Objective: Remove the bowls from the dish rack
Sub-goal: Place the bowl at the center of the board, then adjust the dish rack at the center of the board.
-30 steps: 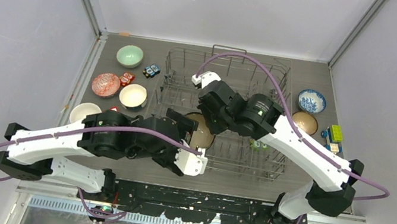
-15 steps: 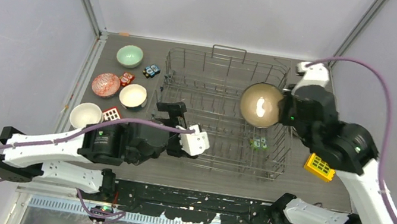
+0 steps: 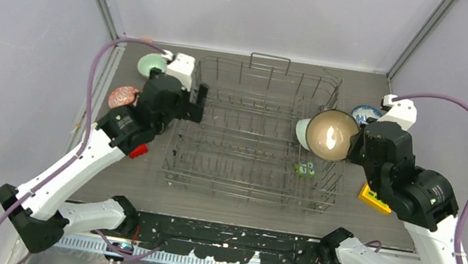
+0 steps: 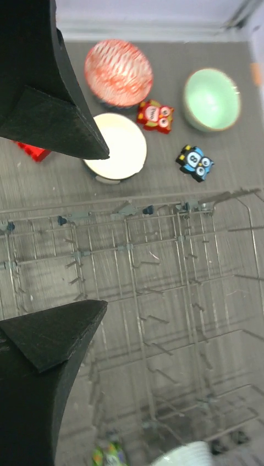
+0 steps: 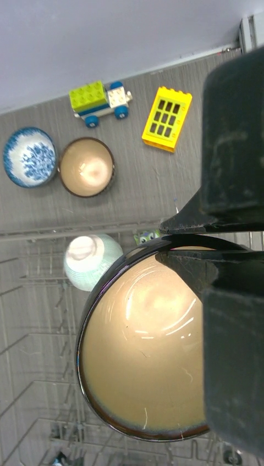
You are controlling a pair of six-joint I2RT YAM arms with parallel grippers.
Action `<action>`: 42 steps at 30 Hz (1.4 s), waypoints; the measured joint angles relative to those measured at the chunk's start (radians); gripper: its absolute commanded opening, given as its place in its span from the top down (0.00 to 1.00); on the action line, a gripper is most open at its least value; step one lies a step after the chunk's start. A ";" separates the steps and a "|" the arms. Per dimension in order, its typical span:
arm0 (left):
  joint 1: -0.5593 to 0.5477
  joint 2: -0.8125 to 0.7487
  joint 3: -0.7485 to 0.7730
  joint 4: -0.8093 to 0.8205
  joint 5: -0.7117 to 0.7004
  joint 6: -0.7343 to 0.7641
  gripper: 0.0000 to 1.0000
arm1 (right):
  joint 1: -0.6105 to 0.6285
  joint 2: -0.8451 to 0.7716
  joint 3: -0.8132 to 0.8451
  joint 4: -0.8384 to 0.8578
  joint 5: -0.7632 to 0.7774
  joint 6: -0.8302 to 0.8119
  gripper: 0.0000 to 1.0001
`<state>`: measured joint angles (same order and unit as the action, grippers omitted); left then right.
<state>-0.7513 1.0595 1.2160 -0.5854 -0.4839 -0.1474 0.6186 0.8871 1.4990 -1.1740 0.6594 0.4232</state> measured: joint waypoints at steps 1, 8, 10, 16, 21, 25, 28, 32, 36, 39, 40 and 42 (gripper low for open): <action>0.055 0.001 0.006 -0.012 0.024 -0.051 0.00 | 0.000 -0.003 -0.019 -0.001 -0.016 0.011 0.99; 0.353 0.131 0.026 -0.107 0.234 -0.344 0.05 | 0.000 -0.027 -0.072 0.018 -0.111 0.043 0.99; 0.377 0.186 0.019 -0.127 0.272 -0.385 0.07 | -0.002 -0.026 -0.072 0.029 -0.158 0.037 0.99; 0.392 0.211 -0.036 -0.138 0.340 -0.448 0.11 | -0.003 0.002 -0.063 0.053 -0.427 -0.001 0.99; 0.393 0.194 -0.037 -0.139 0.359 -0.451 0.12 | 0.014 0.016 -0.063 0.058 -0.650 -0.033 0.99; 0.393 0.162 -0.051 -0.138 0.365 -0.446 0.15 | 0.078 0.014 -0.071 0.062 -0.701 -0.048 0.99; 0.393 0.170 -0.053 -0.138 0.369 -0.443 0.21 | 0.141 0.013 -0.092 0.062 -0.702 -0.055 0.99; 0.393 0.242 -0.046 -0.138 0.373 -0.440 0.31 | 0.214 0.015 -0.126 0.071 -0.690 -0.055 0.99; 0.393 0.332 -0.027 -0.138 0.373 -0.439 0.45 | 0.240 0.028 -0.151 0.084 -0.702 -0.054 0.99; 0.393 0.371 -0.019 -0.137 0.373 -0.436 0.50 | 0.265 0.047 -0.157 0.101 -0.710 -0.055 0.99; 0.393 0.377 -0.019 -0.136 0.373 -0.436 0.53 | 0.276 0.054 -0.157 0.105 -0.711 -0.055 0.99; 0.393 0.385 -0.019 -0.134 0.372 -0.442 0.61 | 0.313 0.068 -0.157 0.109 -0.710 -0.055 0.99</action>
<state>-0.3584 1.4441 1.1969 -0.7189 -0.1116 -0.5892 0.9314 0.9554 1.3422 -1.0653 -0.0502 0.3683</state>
